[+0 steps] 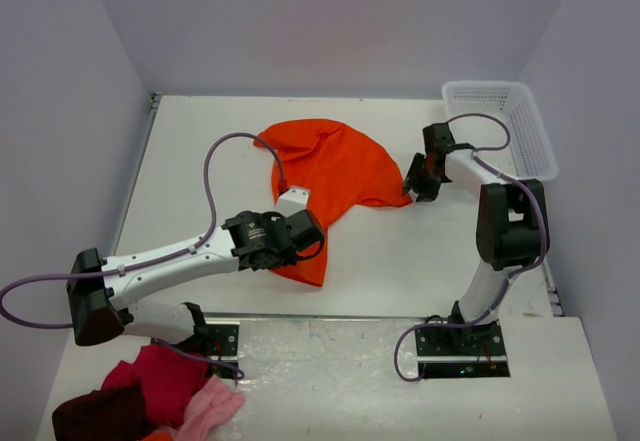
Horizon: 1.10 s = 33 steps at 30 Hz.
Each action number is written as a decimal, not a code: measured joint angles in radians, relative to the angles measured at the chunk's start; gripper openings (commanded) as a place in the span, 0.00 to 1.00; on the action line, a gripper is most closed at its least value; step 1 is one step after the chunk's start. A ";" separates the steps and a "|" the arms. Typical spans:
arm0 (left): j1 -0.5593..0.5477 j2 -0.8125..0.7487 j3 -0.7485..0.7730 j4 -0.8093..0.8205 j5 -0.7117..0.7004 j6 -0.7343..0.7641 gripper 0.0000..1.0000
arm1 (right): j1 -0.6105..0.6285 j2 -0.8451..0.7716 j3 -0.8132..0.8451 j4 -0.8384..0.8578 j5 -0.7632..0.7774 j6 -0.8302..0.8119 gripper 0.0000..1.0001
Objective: Fold and stack the t-shirts
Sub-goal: Flatten out the tshirt
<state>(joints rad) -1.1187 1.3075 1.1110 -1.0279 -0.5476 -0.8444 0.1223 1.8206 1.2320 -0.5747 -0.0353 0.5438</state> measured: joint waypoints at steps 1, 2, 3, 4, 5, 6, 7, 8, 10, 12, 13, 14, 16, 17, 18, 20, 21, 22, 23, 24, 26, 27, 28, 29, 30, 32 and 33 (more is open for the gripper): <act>0.000 -0.003 0.000 0.002 0.001 0.000 0.00 | 0.000 0.007 0.000 0.000 0.000 0.003 0.45; 0.000 -0.007 0.000 0.003 0.002 0.000 0.00 | 0.000 0.013 0.000 0.000 0.000 0.004 0.46; 0.000 -0.011 0.000 0.004 0.002 0.001 0.00 | 0.000 0.019 0.000 0.000 0.001 0.006 0.47; 0.000 -0.016 0.000 0.005 0.002 0.001 0.00 | 0.000 0.024 0.000 0.000 0.001 0.007 0.47; 0.000 -0.020 0.000 0.005 0.002 0.003 0.00 | 0.000 0.027 0.000 -0.002 0.001 0.008 0.48; 0.000 -0.023 0.000 0.007 0.002 0.003 0.00 | 0.000 0.031 0.003 -0.006 0.001 0.008 0.49; 0.000 -0.025 0.000 0.009 0.004 0.004 0.00 | 0.000 0.036 0.008 -0.010 0.001 0.010 0.49; 0.000 -0.026 0.000 0.011 0.005 0.008 0.00 | 0.000 0.041 0.016 -0.015 0.001 0.010 0.51; 0.000 -0.027 0.000 0.015 0.012 0.018 0.00 | 0.000 0.053 0.040 -0.030 0.002 0.010 0.55; 0.000 -0.031 0.000 0.021 0.018 0.024 0.00 | 0.000 0.061 0.062 -0.045 0.014 0.010 0.56; 0.000 -0.032 0.000 0.022 0.020 0.027 0.00 | 0.000 0.062 0.072 -0.055 0.020 0.008 0.56; 0.000 -0.034 0.000 0.023 0.021 0.029 0.00 | 0.000 0.064 0.082 -0.066 0.023 0.008 0.56; 0.000 -0.038 0.000 0.025 0.024 0.035 0.00 | 0.000 0.071 0.109 -0.088 0.027 0.006 0.56; 0.000 -0.041 0.002 0.024 0.024 0.039 0.00 | 0.000 0.073 0.117 -0.095 0.026 0.005 0.56; 0.000 -0.044 0.006 0.024 0.026 0.044 0.00 | 0.000 0.074 0.124 -0.102 0.026 0.005 0.56; 0.000 -0.054 0.021 0.024 0.027 0.053 0.00 | 0.000 0.076 0.134 -0.122 0.026 0.005 0.56; 0.000 -0.061 0.030 0.024 0.027 0.055 0.00 | 0.000 0.078 0.139 -0.130 0.024 0.005 0.56; 0.000 -0.066 0.038 0.024 0.027 0.057 0.00 | 0.001 0.082 0.145 -0.142 0.022 0.005 0.56; 0.000 -0.070 0.046 0.024 0.028 0.061 0.00 | 0.002 0.089 0.152 -0.151 0.019 0.005 0.55; 0.000 -0.074 0.053 0.025 0.029 0.063 0.00 | 0.003 0.096 0.159 -0.159 0.018 0.005 0.55; 0.000 -0.078 0.059 0.026 0.037 0.070 0.00 | 0.004 0.108 0.171 -0.176 0.010 0.005 0.55; 0.000 -0.079 0.060 0.026 0.043 0.071 0.00 | 0.005 0.111 0.174 -0.181 0.005 0.005 0.55; 0.000 -0.080 0.060 0.026 0.047 0.072 0.00 | 0.005 0.114 0.175 -0.185 -0.006 0.006 0.55; 0.000 -0.082 0.060 0.026 0.051 0.075 0.00 | 0.006 0.116 0.176 -0.187 -0.012 0.009 0.55; 0.000 -0.085 0.060 0.026 0.054 0.079 0.00 | 0.007 0.117 0.176 -0.187 -0.020 0.014 0.54; 0.000 -0.096 0.060 0.025 0.055 0.080 0.00 | 0.008 0.120 0.176 -0.187 -0.039 0.030 0.53; 0.000 -0.103 0.061 0.023 0.055 0.080 0.00 | 0.008 0.121 0.176 -0.184 -0.046 0.042 0.53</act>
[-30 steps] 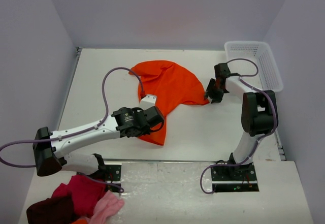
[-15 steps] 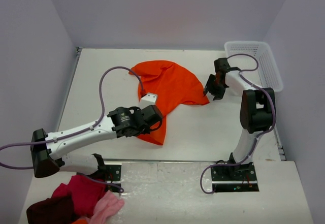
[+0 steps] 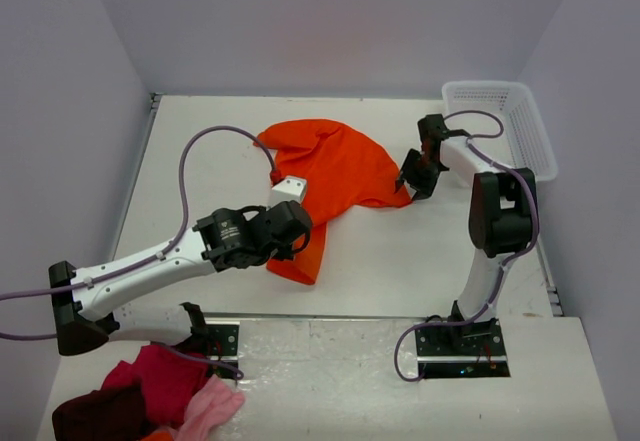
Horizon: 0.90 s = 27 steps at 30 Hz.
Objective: Fold and stack the t-shirts
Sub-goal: Flatten out the tshirt
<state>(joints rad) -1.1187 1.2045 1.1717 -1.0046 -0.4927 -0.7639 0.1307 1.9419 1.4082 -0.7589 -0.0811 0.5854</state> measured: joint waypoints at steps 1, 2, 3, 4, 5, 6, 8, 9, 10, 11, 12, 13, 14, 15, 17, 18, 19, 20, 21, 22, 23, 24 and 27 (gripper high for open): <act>0.000 -0.007 0.003 -0.003 0.000 0.000 0.00 | 0.000 0.001 -0.002 0.008 -0.012 0.015 0.53; 0.000 -0.014 0.005 -0.005 0.000 0.000 0.00 | 0.000 0.001 -0.006 0.021 -0.019 0.030 0.53; 0.000 -0.024 0.007 -0.007 0.000 0.000 0.00 | 0.000 0.001 -0.012 0.033 -0.020 0.046 0.53; 0.000 -0.033 0.009 -0.010 0.000 0.000 0.00 | 0.000 0.001 -0.020 0.047 -0.019 0.062 0.54; 0.000 -0.040 0.011 -0.011 0.000 0.000 0.00 | 0.000 0.001 -0.029 0.057 -0.019 0.076 0.53; 0.000 -0.047 0.012 -0.014 0.000 0.000 0.00 | 0.000 0.001 -0.039 0.066 -0.018 0.092 0.53; 0.000 -0.056 0.016 -0.029 -0.003 -0.003 0.00 | 0.000 0.001 -0.055 0.077 -0.016 0.120 0.53; 0.000 -0.058 0.018 -0.037 -0.005 -0.007 0.00 | 0.000 0.001 -0.060 0.077 -0.016 0.132 0.54; 0.000 -0.058 0.018 -0.045 -0.010 -0.013 0.00 | 0.000 0.001 -0.064 0.079 -0.016 0.144 0.53; 0.000 -0.058 0.019 -0.059 -0.016 -0.021 0.00 | 0.001 0.001 -0.068 0.080 -0.016 0.154 0.53; 0.000 -0.058 0.019 -0.076 -0.025 -0.030 0.00 | 0.003 0.001 -0.071 0.084 -0.015 0.163 0.53; 0.000 -0.058 0.019 -0.092 -0.035 -0.039 0.00 | 0.006 0.000 -0.076 0.091 -0.014 0.171 0.53; 0.000 -0.057 0.019 -0.107 -0.047 -0.049 0.00 | 0.013 -0.003 -0.084 0.098 -0.013 0.177 0.53; 0.000 -0.057 0.020 -0.124 -0.060 -0.060 0.00 | 0.022 -0.006 -0.091 0.102 -0.007 0.181 0.54; 0.001 -0.056 0.020 -0.161 -0.089 -0.088 0.00 | 0.052 -0.016 -0.104 0.101 0.024 0.183 0.54; 0.002 -0.054 0.019 -0.189 -0.114 -0.106 0.00 | 0.068 -0.023 -0.108 0.099 0.042 0.184 0.54; 0.003 -0.053 0.019 -0.200 -0.123 -0.113 0.00 | 0.089 -0.034 -0.113 0.098 0.062 0.185 0.54; 0.010 -0.049 0.019 -0.216 -0.139 -0.124 0.00 | 0.107 -0.047 -0.122 0.104 0.078 0.185 0.54; 0.019 -0.045 0.017 -0.223 -0.151 -0.134 0.00 | 0.124 -0.065 -0.135 0.105 0.092 0.185 0.54; 0.032 -0.041 0.011 -0.225 -0.158 -0.136 0.00 | 0.140 -0.087 -0.154 0.111 0.100 0.184 0.54; 0.050 -0.037 0.001 -0.225 -0.162 -0.138 0.00 | 0.155 -0.114 -0.181 0.123 0.110 0.184 0.55; 0.063 -0.034 -0.010 -0.225 -0.164 -0.138 0.00 | 0.169 -0.142 -0.206 0.125 0.120 0.183 0.55; 0.085 -0.032 -0.040 -0.227 -0.160 -0.143 0.00 | 0.187 -0.202 -0.254 0.125 0.129 0.180 0.55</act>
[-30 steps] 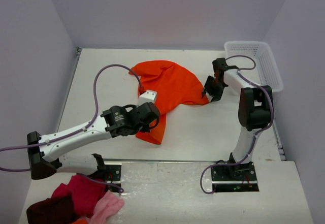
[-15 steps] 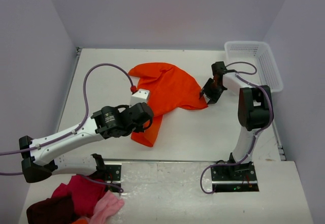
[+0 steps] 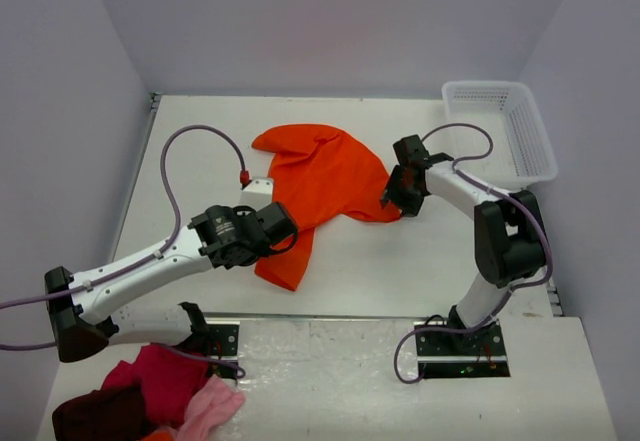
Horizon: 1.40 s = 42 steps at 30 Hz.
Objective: Fold and stack the t-shirts
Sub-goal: Flatten out the tshirt
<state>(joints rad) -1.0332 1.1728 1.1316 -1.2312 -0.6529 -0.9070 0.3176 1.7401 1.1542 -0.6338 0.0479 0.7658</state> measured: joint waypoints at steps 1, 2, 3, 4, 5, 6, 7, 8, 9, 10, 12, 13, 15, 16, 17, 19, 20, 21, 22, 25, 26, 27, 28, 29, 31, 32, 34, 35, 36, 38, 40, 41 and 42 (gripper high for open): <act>0.000 0.000 -0.005 -0.003 0.003 -0.004 0.00 | 0.007 -0.014 -0.009 0.000 0.008 -0.002 0.55; 0.000 -0.001 -0.006 -0.007 0.004 -0.011 0.00 | 0.012 -0.029 -0.018 0.002 0.016 -0.004 0.56; 0.000 -0.004 -0.007 -0.015 0.005 -0.021 0.00 | 0.021 -0.042 -0.024 0.002 0.025 -0.007 0.56; 0.000 -0.009 -0.007 -0.023 0.005 -0.027 0.00 | 0.035 -0.060 -0.032 0.003 0.042 -0.008 0.56; 0.000 -0.018 -0.008 -0.031 0.005 -0.035 0.00 | 0.050 -0.078 -0.042 0.004 0.050 -0.010 0.57; 0.002 -0.032 -0.010 -0.037 0.005 -0.040 0.00 | 0.068 -0.099 -0.050 0.003 0.060 -0.010 0.57; 0.006 -0.051 -0.013 -0.041 0.007 -0.044 0.00 | 0.085 -0.125 -0.060 0.003 0.068 -0.009 0.57; 0.013 -0.069 -0.014 -0.046 0.009 -0.045 0.00 | 0.101 -0.151 -0.070 0.004 0.069 -0.007 0.57; 0.021 -0.086 -0.014 -0.050 0.010 -0.045 0.00 | 0.111 -0.174 -0.080 0.006 0.069 -0.004 0.57; 0.033 -0.102 -0.014 -0.055 0.010 -0.044 0.00 | 0.116 -0.197 -0.093 0.013 0.069 0.000 0.57; 0.055 -0.116 -0.014 -0.065 0.008 -0.043 0.00 | 0.115 -0.230 -0.122 0.027 0.070 0.013 0.57; 0.063 -0.117 -0.014 -0.068 0.005 -0.043 0.00 | 0.113 -0.240 -0.138 0.033 0.070 0.023 0.56; 0.081 -0.115 -0.013 -0.070 -0.007 -0.037 0.00 | 0.111 -0.238 -0.156 0.035 0.070 0.042 0.56; 0.093 -0.115 -0.012 -0.071 -0.010 -0.032 0.00 | 0.112 -0.227 -0.158 0.036 0.069 0.050 0.56; 0.102 -0.116 -0.011 -0.070 -0.013 -0.025 0.00 | 0.114 -0.208 -0.159 0.039 0.069 0.058 0.55; 0.141 -0.119 -0.007 -0.072 -0.032 -0.008 0.00 | 0.119 -0.180 -0.160 0.051 0.066 0.069 0.55; 0.150 -0.119 -0.005 -0.073 -0.038 -0.003 0.00 | 0.122 -0.164 -0.161 0.058 0.065 0.074 0.55; 0.155 -0.119 -0.002 -0.073 -0.042 0.003 0.00 | 0.128 -0.147 -0.163 0.066 0.064 0.082 0.54; 0.156 -0.118 0.000 -0.073 -0.043 0.008 0.00 | 0.134 -0.134 -0.164 0.072 0.063 0.088 0.54; 0.156 -0.114 0.002 -0.072 -0.043 0.012 0.00 | 0.156 -0.103 -0.174 0.089 0.061 0.108 0.54; 0.156 -0.113 0.002 -0.073 -0.043 0.013 0.00 | 0.162 -0.099 -0.181 0.094 0.061 0.113 0.54; 0.156 -0.112 0.002 -0.072 -0.042 0.014 0.00 | 0.166 -0.097 -0.187 0.098 0.059 0.118 0.54; 0.156 -0.112 0.002 -0.073 -0.043 0.015 0.00 | 0.171 -0.097 -0.196 0.104 0.055 0.123 0.54; 0.156 -0.112 0.003 -0.073 -0.042 0.019 0.00 | 0.174 -0.096 -0.202 0.105 0.053 0.128 0.54; 0.156 -0.112 0.007 -0.073 -0.043 0.028 0.00 | 0.179 -0.096 -0.216 0.112 0.044 0.139 0.54; 0.156 -0.112 0.009 -0.073 -0.042 0.031 0.00 | 0.181 -0.096 -0.220 0.115 0.043 0.144 0.53; 0.156 -0.112 0.011 -0.072 -0.042 0.036 0.00 | 0.184 -0.098 -0.225 0.126 0.042 0.155 0.53; 0.156 -0.112 0.011 -0.072 -0.041 0.037 0.00 | 0.185 -0.098 -0.225 0.130 0.042 0.159 0.52; 0.156 -0.112 0.011 -0.071 -0.040 0.039 0.00 | 0.187 -0.098 -0.227 0.135 0.040 0.161 0.52; 0.156 -0.113 0.011 -0.069 -0.038 0.040 0.00 | 0.187 -0.098 -0.227 0.138 0.040 0.166 0.50; 0.156 -0.114 0.011 -0.069 -0.035 0.041 0.00 | 0.187 -0.097 -0.227 0.139 0.041 0.170 0.50; 0.156 -0.115 0.011 -0.069 -0.034 0.044 0.00 | 0.187 -0.097 -0.227 0.139 0.042 0.172 0.50; 0.156 -0.117 0.011 -0.069 -0.032 0.047 0.00 | 0.187 -0.097 -0.227 0.139 0.042 0.174 0.48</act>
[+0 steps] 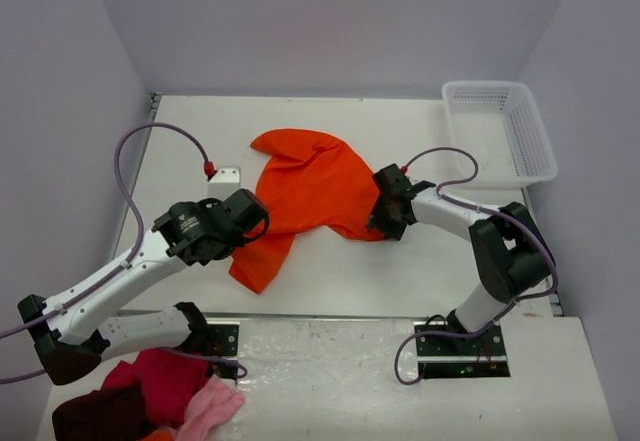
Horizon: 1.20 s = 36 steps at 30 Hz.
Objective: Fold and stack the t-shirts
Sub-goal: Flatten out the tshirt
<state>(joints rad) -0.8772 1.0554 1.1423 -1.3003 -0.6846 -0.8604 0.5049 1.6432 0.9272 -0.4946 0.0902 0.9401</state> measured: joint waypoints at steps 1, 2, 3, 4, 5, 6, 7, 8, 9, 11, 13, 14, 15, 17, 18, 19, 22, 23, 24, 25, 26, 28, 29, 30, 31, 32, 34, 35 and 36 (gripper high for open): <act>0.000 -0.002 0.000 0.000 0.000 0.001 0.00 | 0.000 0.000 0.000 0.001 0.000 0.003 0.48; 0.000 -0.005 0.000 0.000 0.000 0.003 0.00 | 0.000 0.001 0.000 0.002 0.000 0.005 0.46; 0.000 -0.008 0.000 0.000 0.000 0.006 0.00 | 0.000 0.002 0.000 0.003 0.001 0.007 0.45; 0.000 -0.011 0.000 0.000 0.000 0.007 0.00 | 0.000 0.002 0.000 0.003 0.002 0.010 0.44; 0.000 -0.014 0.000 0.000 0.000 0.008 0.00 | 0.000 0.002 0.000 0.005 0.002 0.013 0.40; 0.000 -0.016 0.000 0.000 0.000 0.008 0.00 | 0.000 0.002 -0.002 0.007 0.002 0.015 0.35; 0.000 -0.017 0.000 0.000 0.000 0.008 0.00 | 0.000 0.002 -0.005 0.010 0.002 0.019 0.31; 0.000 -0.017 0.000 0.000 0.001 0.009 0.00 | 0.000 0.002 -0.008 0.013 0.003 0.023 0.31; 0.000 -0.017 0.000 0.001 0.003 0.011 0.00 | 0.000 0.002 -0.011 0.016 0.003 0.027 0.31; 0.000 -0.017 0.000 0.003 0.008 0.015 0.00 | 0.000 0.001 -0.011 0.019 0.003 0.032 0.29; 0.000 -0.016 -0.001 0.005 0.014 0.016 0.00 | 0.001 0.002 -0.011 0.019 0.005 0.035 0.20; 0.000 -0.016 -0.002 0.008 0.019 0.016 0.00 | 0.002 0.001 -0.013 0.021 0.006 0.038 0.04; 0.000 -0.016 -0.006 0.011 0.022 0.016 0.00 | 0.003 0.001 -0.016 0.023 0.006 0.037 0.00; 0.000 -0.016 -0.013 0.014 0.027 0.016 0.00 | 0.005 0.000 -0.021 0.028 0.006 0.047 0.00; 0.000 -0.014 -0.014 0.014 0.029 0.017 0.00 | 0.006 0.000 -0.022 0.029 0.008 0.048 0.00; 0.000 -0.014 -0.015 0.017 0.031 0.017 0.00 | 0.007 -0.001 -0.022 0.029 0.010 0.048 0.00; 0.000 -0.013 -0.021 0.028 0.034 0.020 0.00 | 0.019 -0.005 -0.019 0.021 0.036 0.042 0.00; 0.000 -0.012 -0.024 0.032 0.035 0.023 0.00 | 0.025 -0.008 -0.015 0.010 0.053 0.034 0.00; 0.000 -0.010 -0.028 0.040 0.037 0.028 0.00 | 0.032 -0.012 -0.006 -0.010 0.069 0.021 0.00; 0.000 -0.007 -0.029 0.046 0.041 0.035 0.00 | 0.039 -0.018 0.010 -0.031 0.089 0.003 0.00; 0.000 -0.003 -0.029 0.057 0.045 0.043 0.00 | 0.045 -0.029 0.031 -0.052 0.111 -0.016 0.00; 0.000 0.006 -0.029 0.079 0.049 0.056 0.00 | 0.053 -0.055 0.073 -0.080 0.140 -0.052 0.00; 0.000 0.014 -0.026 0.087 0.050 0.068 0.00 | 0.056 -0.093 0.119 -0.095 0.167 -0.093 0.00; 0.000 0.023 -0.018 0.093 0.052 0.079 0.00 | 0.059 -0.126 0.158 -0.102 0.190 -0.127 0.00; 0.000 0.032 -0.006 0.098 0.051 0.089 0.00 | 0.060 -0.157 0.194 -0.105 0.212 -0.159 0.00; 0.000 0.042 0.013 0.106 0.051 0.101 0.00 | 0.060 -0.192 0.231 -0.103 0.233 -0.198 0.00; 0.000 0.060 0.061 0.117 0.045 0.126 0.00 | 0.060 -0.259 0.307 -0.096 0.272 -0.282 0.00; 0.000 0.068 0.094 0.124 0.040 0.143 0.00 | 0.060 -0.286 0.349 -0.098 0.294 -0.327 0.00; 0.000 0.073 0.126 0.131 0.034 0.153 0.00 | 0.058 -0.303 0.388 -0.100 0.313 -0.363 0.00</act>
<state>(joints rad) -0.8772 1.1282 1.2678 -1.1690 -0.6510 -0.7071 0.5632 1.3399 1.3148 -0.5945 0.4034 0.5774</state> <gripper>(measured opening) 0.005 0.007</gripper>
